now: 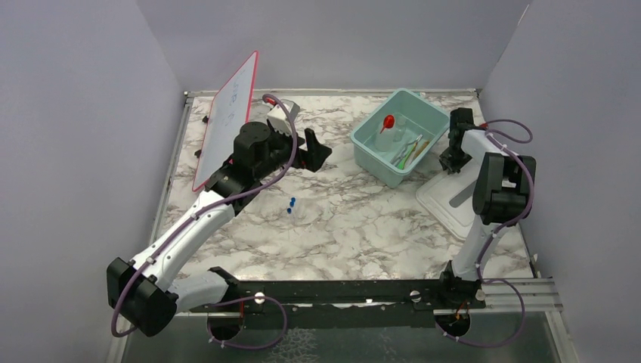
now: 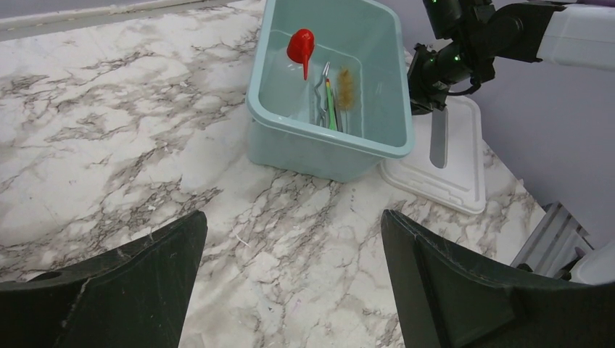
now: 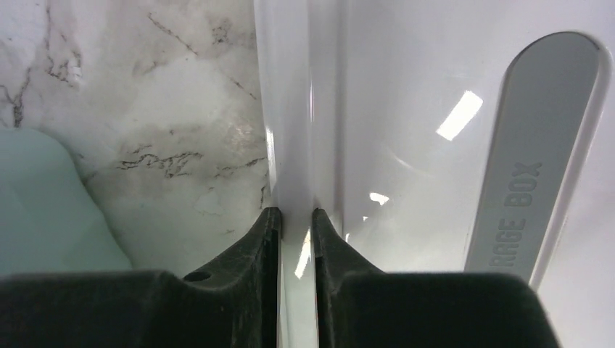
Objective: Organize the chemistry lab equipment
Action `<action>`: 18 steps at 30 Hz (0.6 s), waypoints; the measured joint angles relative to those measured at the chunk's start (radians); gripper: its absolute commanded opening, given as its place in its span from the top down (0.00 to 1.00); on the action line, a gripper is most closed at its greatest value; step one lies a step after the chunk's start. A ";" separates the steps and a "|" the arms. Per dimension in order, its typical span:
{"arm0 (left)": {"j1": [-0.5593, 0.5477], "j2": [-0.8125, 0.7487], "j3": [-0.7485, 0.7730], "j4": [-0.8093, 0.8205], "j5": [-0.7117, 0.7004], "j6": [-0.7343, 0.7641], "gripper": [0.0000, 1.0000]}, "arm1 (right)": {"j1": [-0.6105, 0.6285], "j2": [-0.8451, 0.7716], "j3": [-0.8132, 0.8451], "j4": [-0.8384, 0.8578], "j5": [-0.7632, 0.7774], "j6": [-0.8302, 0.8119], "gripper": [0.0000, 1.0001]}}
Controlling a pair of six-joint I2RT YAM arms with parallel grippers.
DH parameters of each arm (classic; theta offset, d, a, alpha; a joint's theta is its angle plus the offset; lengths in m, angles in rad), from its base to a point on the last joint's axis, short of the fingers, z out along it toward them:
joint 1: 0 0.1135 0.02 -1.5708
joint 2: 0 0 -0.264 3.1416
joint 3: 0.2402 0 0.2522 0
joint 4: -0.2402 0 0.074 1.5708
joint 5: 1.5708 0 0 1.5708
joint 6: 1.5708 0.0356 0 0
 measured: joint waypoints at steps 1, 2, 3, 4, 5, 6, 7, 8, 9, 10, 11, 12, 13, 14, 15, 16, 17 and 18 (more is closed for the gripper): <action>-0.002 0.005 0.000 0.000 0.000 0.000 0.08 | 0.000 -0.002 0.000 0.001 -0.004 -0.001 0.93; -0.006 0.010 0.002 -0.001 0.000 0.000 0.08 | 0.000 -0.003 0.000 0.005 -0.008 -0.006 0.97; -0.009 0.014 0.003 -0.001 0.000 0.000 0.08 | 0.000 -0.006 -0.001 0.006 -0.011 -0.008 0.99; -0.015 0.021 0.008 -0.001 0.000 0.000 0.08 | 0.000 -0.012 -0.006 0.010 -0.013 -0.009 0.99; -0.021 0.025 0.012 0.000 0.000 -0.001 0.08 | -0.001 -0.017 -0.011 0.013 -0.015 -0.011 0.99; -0.026 0.029 0.015 0.000 0.000 -0.002 0.08 | -0.002 -0.024 -0.017 0.017 -0.016 -0.011 0.99; -0.035 0.032 0.017 0.001 0.000 -0.002 0.09 | -0.004 -0.030 -0.022 0.017 -0.024 -0.011 0.99; -0.042 0.034 0.017 0.002 0.000 -0.002 0.09 | -0.004 -0.039 -0.027 0.016 -0.027 -0.011 0.99; -0.048 0.035 0.017 0.002 0.000 -0.002 0.09 | -0.004 -0.050 -0.031 0.011 -0.030 -0.013 0.99; -0.056 0.038 0.017 0.003 0.000 -0.003 0.09 | -0.003 -0.066 -0.033 0.005 -0.032 -0.016 1.00; -0.063 0.040 0.017 0.005 0.000 -0.003 0.09 | -0.003 -0.105 -0.034 -0.003 -0.035 -0.019 1.00; -0.073 0.044 0.017 0.008 0.000 -0.003 0.09 | -0.003 -0.115 -0.034 -0.004 -0.035 -0.020 0.99; -0.079 0.046 0.017 0.008 0.000 -0.003 0.09 | -0.003 -0.148 -0.034 -0.007 -0.035 -0.025 0.99; -0.089 0.049 0.017 0.010 0.000 -0.004 0.09 | -0.003 -0.186 -0.034 -0.011 -0.035 -0.029 0.99; -0.095 0.050 0.017 0.013 0.000 -0.005 0.09 | -0.003 -0.220 -0.034 -0.014 -0.035 -0.032 0.99; -0.103 0.053 0.017 0.017 0.000 -0.007 0.09 | -0.003 -0.264 -0.034 -0.019 -0.035 -0.036 0.99; -0.111 0.054 0.017 0.021 0.000 -0.008 0.09 | -0.003 -0.309 -0.034 -0.022 -0.035 -0.039 0.99; -0.116 0.055 0.017 0.024 0.000 -0.010 0.09 | -0.003 -0.355 -0.034 -0.024 -0.034 -0.043 0.99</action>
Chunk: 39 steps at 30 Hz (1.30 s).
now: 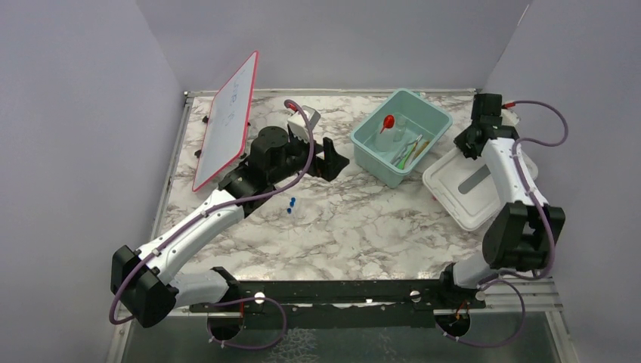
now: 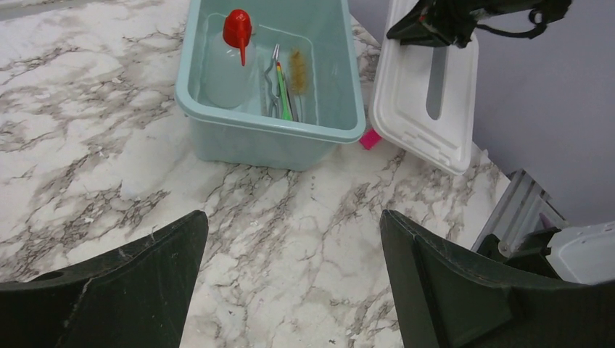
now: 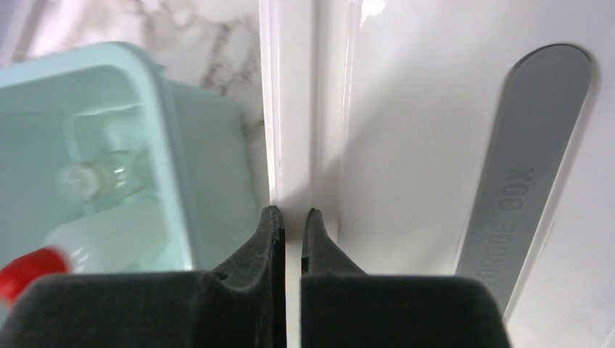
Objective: Organize the chemistry lab equipment
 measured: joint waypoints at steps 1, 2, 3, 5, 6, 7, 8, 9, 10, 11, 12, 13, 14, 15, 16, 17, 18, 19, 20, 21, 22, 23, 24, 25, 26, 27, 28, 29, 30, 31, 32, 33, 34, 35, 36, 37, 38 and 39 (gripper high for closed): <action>-0.009 0.000 0.000 0.001 0.000 -0.002 0.09 | 0.000 -0.044 0.000 -0.005 0.001 -0.004 0.99; -0.013 0.000 0.000 0.002 0.000 -0.003 0.10 | 0.000 -0.086 0.000 -0.009 0.001 -0.007 0.99; -0.021 0.000 0.000 0.006 0.000 -0.005 0.09 | 0.000 -0.124 0.001 -0.015 0.001 -0.010 0.99; -0.028 0.000 -0.001 0.013 0.001 -0.009 0.10 | 0.000 -0.187 0.004 -0.035 0.002 -0.014 0.99; -0.029 0.000 -0.001 0.016 0.002 -0.011 0.09 | 0.000 -0.211 0.006 -0.045 0.002 -0.016 0.99; -0.030 0.000 -0.003 0.020 0.003 -0.013 0.09 | 0.000 -0.232 0.008 -0.055 0.002 -0.019 0.99; -0.032 0.000 -0.005 0.023 0.005 -0.017 0.09 | 0.000 -0.249 0.011 -0.064 0.001 -0.019 0.99; -0.034 -0.001 -0.008 0.024 0.007 -0.019 0.09 | 0.000 -0.263 0.017 -0.077 0.000 -0.020 0.99; -0.035 -0.001 -0.011 0.026 0.010 -0.021 0.09 | 0.000 -0.274 0.024 -0.090 -0.002 -0.021 0.99; -0.035 -0.001 -0.014 0.026 0.013 -0.024 0.09 | 0.000 -0.283 0.033 -0.101 -0.007 -0.022 0.99; -0.035 -0.001 -0.019 0.027 0.019 -0.028 0.09 | 0.000 -0.291 0.044 -0.111 -0.016 -0.023 0.99; -0.036 -0.001 -0.022 0.028 0.025 -0.033 0.09 | 0.000 -0.296 0.058 -0.119 -0.029 -0.024 0.99; -0.036 -0.001 -0.024 0.029 0.030 -0.037 0.09 | 0.000 -0.300 0.073 -0.127 -0.042 -0.027 0.99; -0.036 -0.001 -0.027 0.031 0.036 -0.043 0.10 | 0.000 -0.303 0.085 -0.131 -0.060 -0.028 0.99; -0.036 -0.001 -0.027 0.035 0.042 -0.047 0.09 | 0.000 -0.307 0.097 -0.134 -0.081 -0.030 0.99; -0.036 -0.001 -0.027 0.039 0.045 -0.049 0.10 | 0.000 -0.310 0.106 -0.134 -0.103 -0.031 0.99; -0.036 -0.001 -0.027 0.043 0.048 -0.053 0.10 | 0.000 -0.312 0.114 -0.134 -0.127 -0.032 1.00; -0.036 -0.001 -0.027 0.048 0.051 -0.057 0.10 | 0.000 -0.312 0.122 -0.135 -0.151 -0.033 1.00; -0.036 0.000 -0.027 0.050 0.053 -0.061 0.10 | 0.002 -0.312 0.129 -0.135 -0.174 -0.033 0.99; -0.036 0.000 -0.027 0.051 0.053 -0.063 0.10 | 0.008 -0.309 0.137 -0.136 -0.193 -0.033 0.99; -0.036 0.000 -0.027 0.051 0.053 -0.065 0.10 | 0.018 -0.306 0.146 -0.137 -0.206 -0.032 0.99; -0.036 0.000 -0.027 0.051 0.052 -0.065 0.10 | 0.031 -0.297 0.160 -0.139 -0.212 -0.031 0.99; -0.036 0.002 -0.027 0.051 0.051 -0.065 0.10 | 0.051 -0.285 0.179 -0.141 -0.211 -0.029 1.00; -0.036 0.003 -0.027 0.051 0.046 -0.065 0.10 | 0.077 -0.267 0.203 -0.142 -0.208 -0.026 1.00; -0.037 0.007 -0.024 0.050 0.039 -0.064 0.10 | 0.109 -0.245 0.230 -0.141 -0.206 -0.024 1.00; -0.038 0.010 -0.021 0.046 0.031 -0.063 0.10 | 0.143 -0.219 0.260 -0.139 -0.203 -0.022 0.99; -0.038 0.014 -0.017 0.040 0.019 -0.060 0.10 | 0.175 -0.192 0.287 -0.134 -0.199 -0.019 0.99; -0.038 0.016 -0.013 0.033 0.005 -0.058 0.10 | 0.204 -0.163 0.314 -0.130 -0.193 -0.015 0.99; -0.038 0.017 -0.010 0.026 -0.003 -0.056 0.10 | 0.233 -0.130 0.341 -0.128 -0.183 -0.013 0.99; -0.038 0.018 -0.005 0.018 -0.023 -0.051 0.10 | 0.262 -0.096 0.371 -0.128 -0.171 -0.008 0.99; -0.038 0.018 -0.002 0.016 -0.040 -0.045 0.10 | 0.287 -0.060 0.403 -0.128 -0.158 -0.003 0.99; -0.038 0.018 0.002 0.013 -0.058 -0.040 0.10 | 0.310 -0.022 0.436 -0.128 -0.143 0.003 0.99; -0.038 0.018 0.004 0.011 -0.074 -0.036 0.10 | 0.331 0.018 0.470 -0.126 -0.128 0.010 0.99; -0.038 0.018 0.007 0.008 -0.089 -0.031 0.10 | 0.349 0.058 0.505 -0.126 -0.113 0.017 0.99; -0.038 0.018 0.010 0.004 -0.107 -0.023 0.10 | 0.364 0.100 0.540 -0.125 -0.098 0.024 0.99; -0.038 0.018 0.011 0.001 -0.116 -0.018 0.10 | 0.378 0.142 0.575 -0.125 -0.087 0.032 0.99; -0.038 0.018 0.013 -0.003 -0.127 -0.012 0.10 | 0.389 0.185 0.611 -0.125 -0.075 0.039 0.99; -0.038 0.017 0.013 -0.008 -0.141 -0.007 0.10 | 0.397 0.227 0.646 -0.126 -0.065 0.045 0.99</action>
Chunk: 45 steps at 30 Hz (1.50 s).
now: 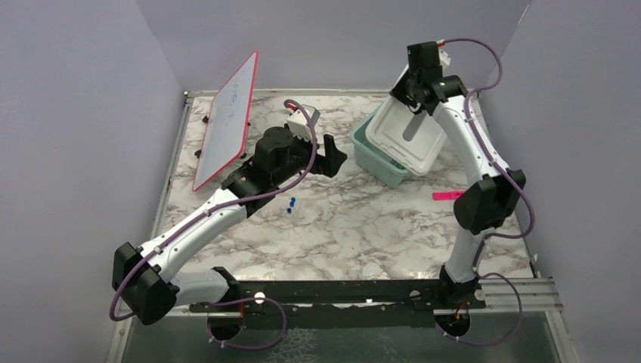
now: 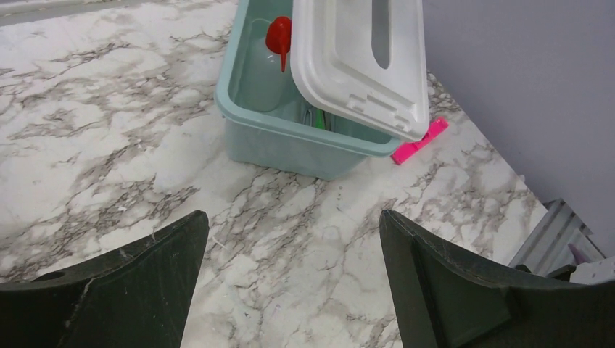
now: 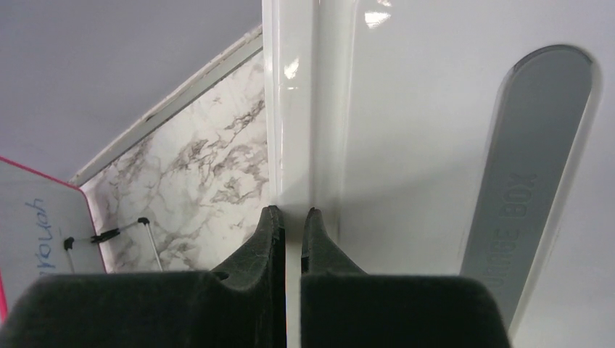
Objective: Organize the chemistry lab equipment
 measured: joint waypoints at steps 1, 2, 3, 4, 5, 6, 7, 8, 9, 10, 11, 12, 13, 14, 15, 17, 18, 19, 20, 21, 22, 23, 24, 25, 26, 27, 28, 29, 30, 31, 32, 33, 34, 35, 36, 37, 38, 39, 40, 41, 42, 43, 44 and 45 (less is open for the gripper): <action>0.000 -0.001 0.000 -0.008 -0.016 0.008 0.10 | 0.006 0.042 0.037 -0.002 0.011 0.005 0.99; 0.000 -0.001 0.000 -0.013 -0.023 0.012 0.10 | 0.012 0.084 0.072 -0.004 0.020 0.010 0.99; 0.000 -0.001 0.000 -0.022 -0.036 0.018 0.10 | 0.016 0.125 0.110 -0.011 0.030 0.016 0.99; 0.000 -0.001 0.000 -0.027 -0.045 0.022 0.10 | 0.021 0.165 0.147 -0.017 0.040 0.021 0.99; 0.000 -0.001 0.000 -0.031 -0.052 0.027 0.10 | 0.027 0.203 0.184 -0.024 0.048 0.027 0.99; 0.000 -0.001 0.000 -0.033 -0.060 0.032 0.10 | 0.031 0.236 0.213 -0.029 0.056 0.033 1.00; 0.000 -0.001 0.000 -0.033 -0.064 0.037 0.10 | 0.033 0.262 0.233 -0.031 0.063 0.039 0.99; 0.000 -0.001 0.000 -0.033 -0.069 0.042 0.10 | 0.036 0.285 0.246 -0.031 0.068 0.046 1.00; 0.000 -0.001 0.000 -0.033 -0.072 0.048 0.10 | 0.038 0.302 0.249 -0.032 0.072 0.053 0.98; 0.000 -0.001 0.001 -0.034 -0.075 0.054 0.10 | 0.041 0.315 0.250 -0.034 0.077 0.061 0.95; 0.000 -0.001 0.003 -0.035 -0.077 0.061 0.10 | 0.043 0.326 0.250 -0.035 0.083 0.068 0.91; 0.000 -0.001 0.006 -0.037 -0.078 0.067 0.10 | 0.047 0.333 0.247 -0.034 0.090 0.071 0.87; 0.000 0.000 0.013 -0.040 -0.080 0.074 0.10 | 0.050 0.337 0.241 -0.033 0.095 0.075 0.81; 0.000 0.001 0.017 -0.039 -0.081 0.077 0.10 | 0.053 0.337 0.228 -0.029 0.098 0.078 0.75; 0.000 0.002 0.024 -0.039 -0.082 0.083 0.10 | 0.057 0.336 0.216 -0.027 0.101 0.082 0.69; 0.000 0.009 0.040 -0.039 -0.084 0.095 0.10 | 0.063 0.335 0.188 -0.011 0.102 0.088 0.62; 0.000 0.013 0.047 -0.039 -0.084 0.098 0.10 | 0.064 0.335 0.174 -0.002 0.100 0.088 0.59; 0.000 0.018 0.053 -0.039 -0.086 0.101 0.10 | 0.064 0.335 0.163 0.010 0.098 0.086 0.56; 0.000 0.025 0.060 -0.039 -0.086 0.104 0.10 | 0.065 0.334 0.158 0.026 0.094 0.081 0.53; 0.000 0.033 0.067 -0.039 -0.086 0.105 0.10 | 0.065 0.331 0.158 0.040 0.089 0.071 0.51; 0.000 0.044 0.077 -0.040 -0.086 0.105 0.10 | 0.065 0.327 0.158 0.055 0.081 0.059 0.50; 0.000 0.055 0.086 -0.040 -0.086 0.105 0.10 | 0.064 0.321 0.158 0.064 0.073 0.047 0.49; 0.000 0.066 0.095 -0.041 -0.086 0.105 0.10 | 0.064 0.313 0.158 0.073 0.064 0.035 0.49; 0.000 0.080 0.107 -0.040 -0.086 0.105 0.08 | 0.064 0.303 0.158 0.083 0.056 0.019 0.48; 0.000 0.091 0.115 -0.040 -0.086 0.105 0.03 | 0.063 0.289 0.155 0.091 0.047 0.001 0.48; 0.000 0.100 0.120 -0.040 -0.086 0.105 0.01 | 0.061 0.271 0.147 0.103 0.040 -0.019 0.47; 0.000 0.110 0.128 -0.041 -0.086 0.105 0.01 | 0.058 0.249 0.137 0.113 0.035 -0.042 0.47; 0.000 0.130 0.145 -0.045 -0.085 0.105 0.01 | 0.055 0.225 0.125 0.121 0.032 -0.066 0.47; 0.000 0.148 0.162 -0.049 -0.085 0.104 0.01 | 0.048 0.199 0.114 0.127 0.029 -0.088 0.46; 0.000 0.171 0.186 -0.058 -0.084 0.105 0.01 | 0.039 0.173 0.102 0.132 0.027 -0.109 0.46; 0.000 0.197 0.213 -0.064 -0.082 0.105 0.01 | 0.026 0.145 0.088 0.136 0.026 -0.130 0.46; 0.000 0.216 0.231 -0.063 -0.080 0.107 0.01 | 0.009 0.116 0.071 0.141 0.025 -0.148 0.46; 0.000 0.236 0.243 -0.056 -0.075 0.113 0.01 | -0.013 0.084 0.048 0.147 0.026 -0.167 0.46; 0.000 0.244 0.243 -0.048 -0.069 0.118 0.01 | -0.038 0.052 0.021 0.152 0.027 -0.182 0.46; 0.000 0.254 0.243 -0.039 -0.061 0.128 0.01 | -0.065 0.022 -0.008 0.156 0.027 -0.196 0.46; 0.000 0.262 0.243 -0.029 -0.055 0.134 0.01 | -0.092 -0.009 -0.043 0.162 0.027 -0.206 0.46; 0.000 0.274 0.246 -0.019 -0.050 0.141 0.01 | -0.119 -0.039 -0.082 0.164 0.027 -0.216 0.46; 0.000 0.288 0.256 -0.018 -0.047 0.147 0.01 | -0.146 -0.080 -0.149 0.161 0.027 -0.225 0.46; 0.000 0.313 0.280 -0.025 -0.043 0.153 0.01 | -0.172 -0.083 -0.154 0.159 0.027 -0.225 0.46; 0.000 0.357 0.323 -0.032 -0.042 0.157 0.01 | -0.198 -0.098 -0.189 0.163 0.024 -0.229 0.46; 0.000 0.391 0.357 -0.034 -0.042 0.159 0.01 | -0.219 -0.110 -0.225 0.162 0.015 -0.230 0.46; 0.000 0.423 0.387 -0.037 -0.042 0.162 0.01 | -0.237 -0.121 -0.264 0.161 0.008 -0.232 0.46; 0.000 0.450 0.412 -0.040 -0.041 0.164 0.02 | -0.252 -0.128 -0.301 0.157 0.000 -0.234 0.46; 0.000 0.483 0.438 -0.044 -0.041 0.166 0.04 | -0.263 -0.133 -0.336 0.156 -0.010 -0.240 0.46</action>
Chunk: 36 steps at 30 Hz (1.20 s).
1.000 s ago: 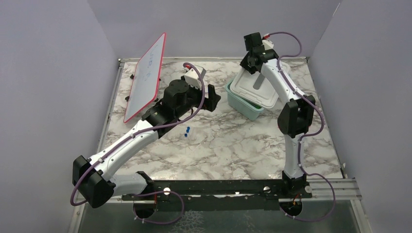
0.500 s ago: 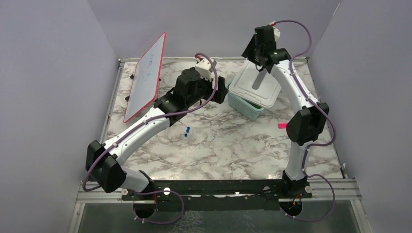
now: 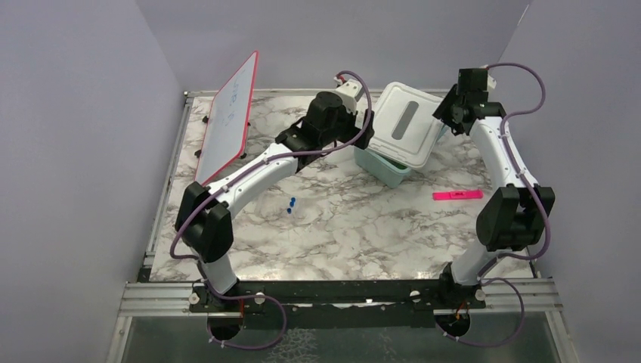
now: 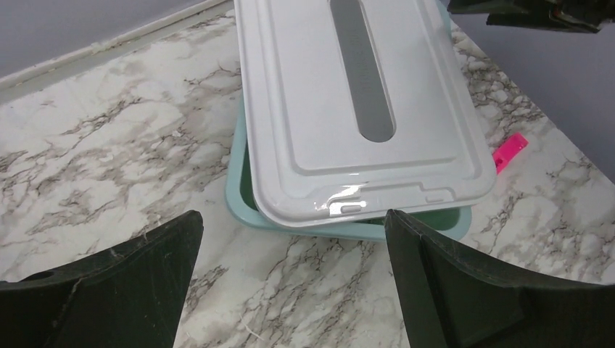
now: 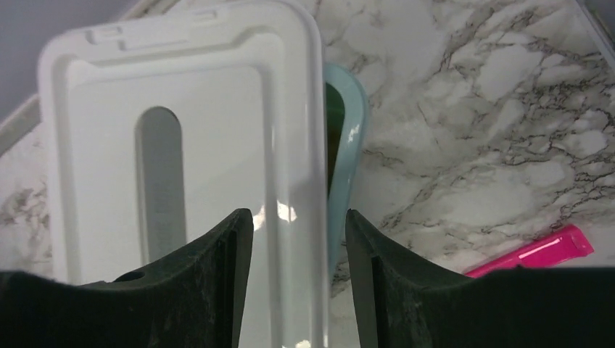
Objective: Organize the chemistry lab equipment
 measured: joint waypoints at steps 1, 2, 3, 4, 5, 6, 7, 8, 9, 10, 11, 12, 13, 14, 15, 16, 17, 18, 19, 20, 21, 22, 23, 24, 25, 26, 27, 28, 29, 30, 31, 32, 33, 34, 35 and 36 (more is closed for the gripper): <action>0.000 0.024 0.016 -0.003 0.000 0.002 0.06 | -0.008 -0.003 -0.030 -0.002 -0.009 -0.005 0.46; 0.000 0.045 0.031 -0.010 0.000 0.002 0.09 | -0.012 -0.003 -0.056 -0.005 -0.022 -0.011 0.46; 0.000 0.064 0.043 -0.016 0.000 0.002 0.12 | -0.013 -0.004 -0.074 -0.008 -0.034 -0.017 0.46; 0.000 0.087 0.058 -0.026 0.000 -0.001 0.16 | -0.013 -0.004 -0.085 -0.011 -0.045 -0.021 0.47; 0.000 0.104 0.070 -0.032 0.000 -0.003 0.20 | -0.013 -0.003 -0.093 -0.017 -0.056 -0.025 0.49; 0.003 0.127 0.089 -0.043 0.000 -0.011 0.25 | -0.013 -0.003 -0.095 -0.024 -0.066 -0.027 0.51; 0.003 0.144 0.103 -0.051 0.000 -0.020 0.29 | -0.012 -0.003 -0.095 -0.024 -0.074 -0.028 0.55; 0.005 0.169 0.125 -0.065 0.001 -0.030 0.34 | -0.010 -0.003 -0.095 -0.024 -0.078 -0.031 0.58; 0.005 0.186 0.141 -0.074 0.000 -0.037 0.37 | -0.008 -0.004 -0.095 -0.024 -0.078 -0.031 0.61; 0.007 0.201 0.166 -0.095 0.000 -0.055 0.39 | -0.008 -0.003 -0.100 -0.023 -0.078 -0.031 0.63; 0.010 0.216 0.168 -0.098 0.000 -0.057 0.42 | -0.008 -0.004 -0.108 -0.023 -0.078 -0.031 0.66; 0.010 0.229 0.176 -0.109 -0.001 -0.070 0.43 | -0.008 -0.006 -0.119 -0.022 -0.078 -0.031 0.69; 0.012 0.239 0.184 -0.123 -0.004 -0.077 0.45 | -0.008 -0.010 -0.133 -0.022 -0.078 -0.028 0.70; 0.014 0.247 0.190 -0.134 -0.007 -0.085 0.46 | -0.008 -0.013 -0.147 -0.022 -0.080 -0.023 0.71; 0.018 0.258 0.200 -0.153 -0.014 -0.094 0.47 | -0.008 -0.017 -0.155 -0.018 -0.080 -0.016 0.72; 0.021 0.264 0.205 -0.162 -0.019 -0.098 0.49 | -0.008 -0.023 -0.159 -0.017 -0.080 -0.014 0.73; 0.024 0.270 0.209 -0.173 -0.024 -0.103 0.50 | -0.008 -0.031 -0.169 -0.018 -0.081 -0.010 0.74; 0.028 0.277 0.215 -0.184 -0.029 -0.107 0.51 | -0.008 -0.039 -0.178 -0.018 -0.082 -0.006 0.74; 0.032 0.280 0.217 -0.187 -0.030 -0.109 0.52 | -0.008 -0.045 -0.185 -0.018 -0.085 -0.004 0.76; 0.036 0.283 0.218 -0.188 -0.031 -0.113 0.53 | -0.008 -0.051 -0.192 -0.018 -0.090 0.001 0.76; 0.039 0.283 0.221 -0.191 -0.031 -0.114 0.53 | -0.008 -0.057 -0.198 -0.018 -0.097 0.006 0.76; 0.041 0.284 0.227 -0.197 -0.032 -0.113 0.54 | -0.008 -0.062 -0.203 -0.018 -0.106 0.011 0.76; 0.042 0.286 0.232 -0.201 -0.035 -0.113 0.55 | -0.008 -0.066 -0.208 -0.020 -0.114 0.016 0.77; 0.045 0.288 0.235 -0.204 -0.039 -0.111 0.55 | -0.008 -0.072 -0.213 -0.022 -0.125 0.023 0.77; 0.048 0.289 0.235 -0.205 -0.040 -0.111 0.56 | -0.008 -0.078 -0.219 -0.024 -0.135 0.031 0.78; 0.051 0.293 0.239 -0.205 -0.040 -0.111 0.56 | -0.008 -0.084 -0.225 -0.025 -0.142 0.039 0.79; 0.054 0.296 0.245 -0.205 -0.040 -0.109 0.57 | -0.008 -0.091 -0.233 -0.025 -0.148 0.048 0.81; 0.056 0.301 0.252 -0.206 -0.040 -0.106 0.57 | -0.009 -0.098 -0.240 -0.027 -0.153 0.059 0.84; 0.058 0.307 0.258 -0.206 -0.039 -0.103 0.57 | -0.009 -0.103 -0.246 -0.028 -0.157 0.072 0.88; 0.061 0.315 0.269 -0.205 -0.039 -0.099 0.57 | -0.009 -0.107 -0.250 -0.029 -0.159 0.085 0.90; 0.064 0.324 0.281 -0.206 -0.039 -0.093 0.57 | -0.009 -0.108 -0.253 -0.030 -0.162 0.101 0.93; 0.067 0.332 0.291 -0.206 -0.039 -0.089 0.57 | -0.009 -0.108 -0.254 -0.029 -0.166 0.118 0.95; 0.070 0.340 0.303 -0.207 -0.038 -0.083 0.57 | -0.009 -0.108 -0.255 -0.028 -0.169 0.136 0.98; 0.074 0.346 0.311 -0.207 -0.038 -0.079 0.57 | -0.009 -0.108 -0.257 -0.028 -0.173 0.156 0.99; 0.076 0.350 0.317 -0.209 -0.037 -0.075 0.57 | -0.009 -0.108 -0.258 -0.028 -0.176 0.178 0.99; 0.080 0.356 0.325 -0.212 -0.035 -0.070 0.57 | -0.009 -0.108 -0.259 -0.028 -0.179 0.197 0.99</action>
